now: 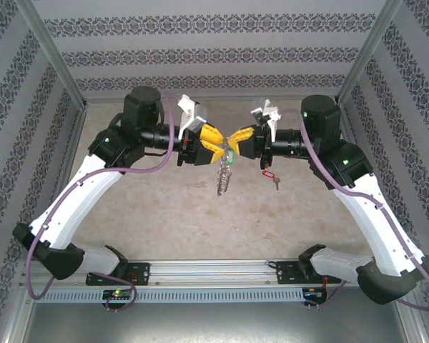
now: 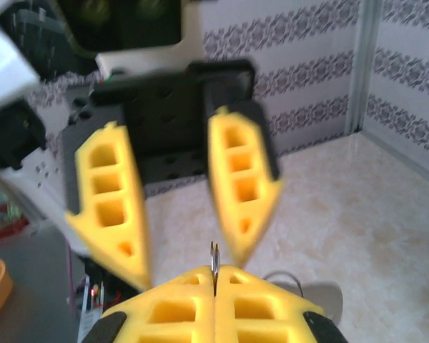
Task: Put the keys on the keyring
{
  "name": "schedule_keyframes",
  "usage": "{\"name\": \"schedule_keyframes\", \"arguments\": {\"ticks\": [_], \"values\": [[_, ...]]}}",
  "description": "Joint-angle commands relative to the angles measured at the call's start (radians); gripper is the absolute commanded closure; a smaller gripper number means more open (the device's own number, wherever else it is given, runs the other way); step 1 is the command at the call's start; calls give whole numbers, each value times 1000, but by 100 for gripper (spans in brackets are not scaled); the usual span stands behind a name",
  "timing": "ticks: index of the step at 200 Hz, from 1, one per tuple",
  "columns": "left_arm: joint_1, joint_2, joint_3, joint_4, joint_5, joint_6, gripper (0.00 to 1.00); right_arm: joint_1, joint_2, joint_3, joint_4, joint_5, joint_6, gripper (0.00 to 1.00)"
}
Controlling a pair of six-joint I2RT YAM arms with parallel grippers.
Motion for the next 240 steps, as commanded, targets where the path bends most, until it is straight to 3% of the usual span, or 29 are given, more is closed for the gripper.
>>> {"name": "schedule_keyframes", "arguments": {"ticks": [1, 47, 92, 240], "values": [[32, -61, -81, 391, 51, -237, 60, -20, -36, -59, 313, -53, 173, 100], [40, -66, -150, 667, 29, -410, 66, -27, -72, -193, 680, -39, 403, 100], [73, -54, -197, 894, 7, -570, 67, -9, -104, -255, 826, 17, 485, 100], [51, 2, -166, 974, 49, -656, 78, 46, -85, -334, 1042, 141, 557, 100]]}}
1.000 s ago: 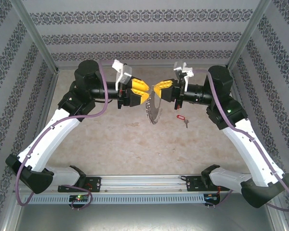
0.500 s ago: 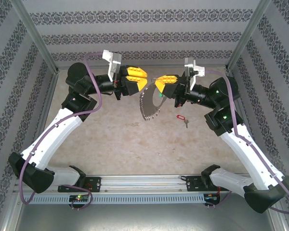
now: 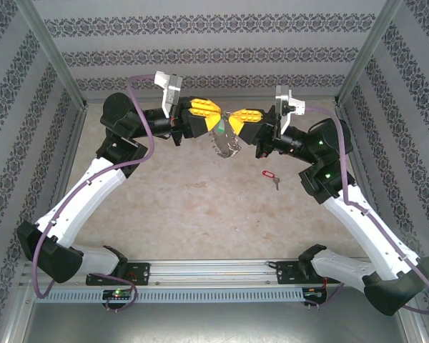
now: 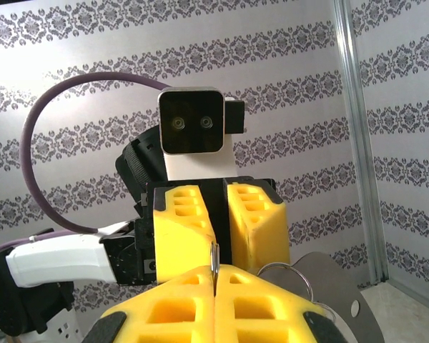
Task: Put the keys on the keyring
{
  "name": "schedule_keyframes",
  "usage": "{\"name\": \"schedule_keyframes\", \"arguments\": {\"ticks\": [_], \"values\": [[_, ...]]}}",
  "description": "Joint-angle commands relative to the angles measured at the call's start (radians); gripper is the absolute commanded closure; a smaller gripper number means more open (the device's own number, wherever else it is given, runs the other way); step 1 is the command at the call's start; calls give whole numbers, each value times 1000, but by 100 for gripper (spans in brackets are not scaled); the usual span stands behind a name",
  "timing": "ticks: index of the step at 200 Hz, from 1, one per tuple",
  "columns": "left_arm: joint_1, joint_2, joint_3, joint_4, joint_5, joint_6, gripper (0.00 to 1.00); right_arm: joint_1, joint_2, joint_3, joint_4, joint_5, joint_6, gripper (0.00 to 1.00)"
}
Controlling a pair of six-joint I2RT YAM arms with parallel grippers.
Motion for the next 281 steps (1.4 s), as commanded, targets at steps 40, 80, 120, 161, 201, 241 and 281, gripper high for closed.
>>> {"name": "schedule_keyframes", "arguments": {"ticks": [40, 80, 120, 161, 201, 241, 281], "values": [[-18, 31, 33, 106, 29, -39, 77, 34, 29, -9, 166, 45, 43, 100], [-21, 49, 31, 155, 29, -70, 85, 39, 30, -17, 173, 49, 42, 100], [-24, 48, 25, 151, 36, -72, 100, 39, 29, -24, 175, 63, 44, 100], [-23, 18, 71, -119, 30, 127, 100, 31, -10, 52, -131, 54, -121, 70], [-24, 18, 235, -731, -2, 552, 100, -41, -24, 224, -642, 70, -361, 56], [-27, 66, 376, -1052, -28, 754, 100, -45, 27, 387, -933, -2, -541, 50], [-61, 99, 446, -1229, -63, 856, 100, -39, 49, 442, -1055, -10, -629, 46]]}}
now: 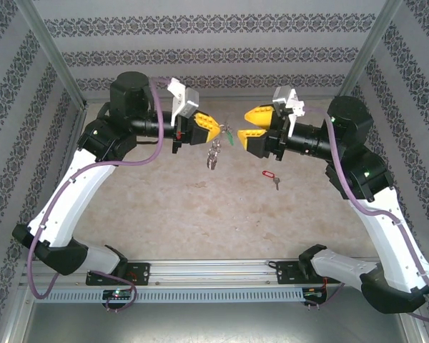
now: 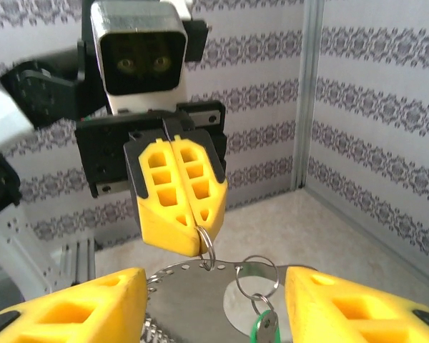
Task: Put the keys on the keyring
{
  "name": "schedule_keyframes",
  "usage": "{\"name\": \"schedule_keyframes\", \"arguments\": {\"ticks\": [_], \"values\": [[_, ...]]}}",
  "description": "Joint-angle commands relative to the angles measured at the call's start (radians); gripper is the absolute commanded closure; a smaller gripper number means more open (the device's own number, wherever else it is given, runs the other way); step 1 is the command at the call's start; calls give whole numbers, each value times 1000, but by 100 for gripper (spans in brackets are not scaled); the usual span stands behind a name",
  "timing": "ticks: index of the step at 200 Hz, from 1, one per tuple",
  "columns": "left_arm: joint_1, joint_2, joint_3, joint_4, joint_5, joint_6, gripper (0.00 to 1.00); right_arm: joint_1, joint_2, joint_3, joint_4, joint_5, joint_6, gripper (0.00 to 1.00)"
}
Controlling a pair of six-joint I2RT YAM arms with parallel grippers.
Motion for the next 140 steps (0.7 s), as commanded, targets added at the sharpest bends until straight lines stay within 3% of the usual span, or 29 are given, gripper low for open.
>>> {"name": "schedule_keyframes", "arguments": {"ticks": [1, 56, 106, 140], "values": [[-26, 24, 48, -188, -25, 137, 100, 4, 21, 37, -154, -33, -108, 46], [-58, 55, 93, -257, -53, 177, 100, 80, 85, 109, -295, 15, -239, 51], [-74, 80, 144, -344, -79, 230, 100, 86, 95, 104, -365, 19, -294, 61], [-82, 92, 158, -361, -76, 239, 100, 86, 99, 101, -377, 18, -306, 61]]}}
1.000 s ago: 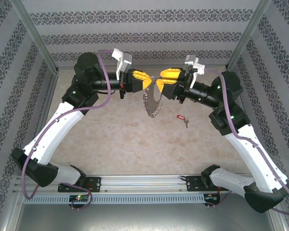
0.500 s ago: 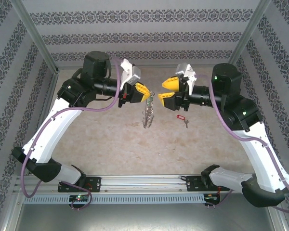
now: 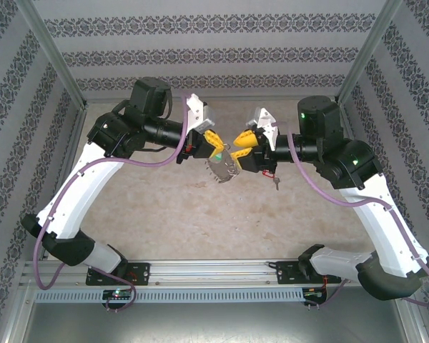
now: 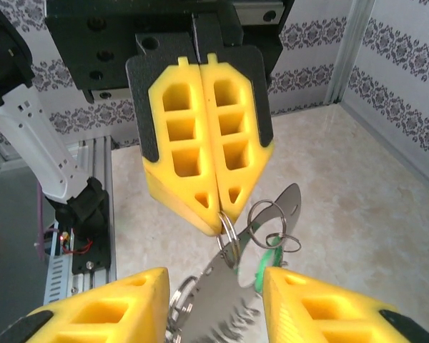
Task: Put the keys on the keyring
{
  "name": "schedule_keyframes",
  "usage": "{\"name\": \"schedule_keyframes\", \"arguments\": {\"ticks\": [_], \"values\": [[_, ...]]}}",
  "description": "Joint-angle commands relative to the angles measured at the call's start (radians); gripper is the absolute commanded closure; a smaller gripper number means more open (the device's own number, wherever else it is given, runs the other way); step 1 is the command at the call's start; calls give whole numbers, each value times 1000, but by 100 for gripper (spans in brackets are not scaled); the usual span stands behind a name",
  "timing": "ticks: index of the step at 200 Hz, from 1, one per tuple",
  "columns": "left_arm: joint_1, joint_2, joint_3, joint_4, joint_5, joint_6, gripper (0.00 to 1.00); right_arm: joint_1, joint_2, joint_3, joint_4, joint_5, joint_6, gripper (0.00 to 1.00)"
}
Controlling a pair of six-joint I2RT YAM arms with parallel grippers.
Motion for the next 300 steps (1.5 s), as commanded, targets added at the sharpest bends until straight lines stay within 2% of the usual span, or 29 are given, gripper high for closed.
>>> {"name": "schedule_keyframes", "arguments": {"ticks": [1, 42, 64, 97, 160, 184, 206, 217, 243, 273, 300], "values": [[-21, 13, 44, -41, 9, 40, 100, 12, 6, 19, -26, -3, -34, 61], [-33, 24, 61, -71, 0, 58, 100, 15, 15, 13, -10, -17, -28, 62], [-34, 26, 63, -72, -2, 58, 100, 18, 22, 12, -10, -21, -27, 65], [-36, 30, 66, -75, -5, 63, 100, 19, 32, 10, -11, -29, -35, 76], [-38, 36, 64, -71, -8, 65, 100, 24, 45, 15, -26, -37, -56, 86], [-38, 31, 55, -40, -2, 47, 100, 23, 51, 26, -46, -35, -73, 100], [-38, 11, 18, 22, -6, 20, 100, 20, 49, 28, -39, -41, -75, 100], [-38, -6, -13, 61, -4, 2, 100, 12, 38, 18, -2, -47, -54, 100], [-18, -62, -124, 215, 30, -91, 90, -47, -18, -58, 177, -120, 73, 100], [16, -145, -307, 569, 90, -322, 86, -89, -72, -152, 395, -187, 221, 100], [31, -173, -422, 889, 117, -537, 73, -87, -95, -206, 506, -193, 291, 100]]}}
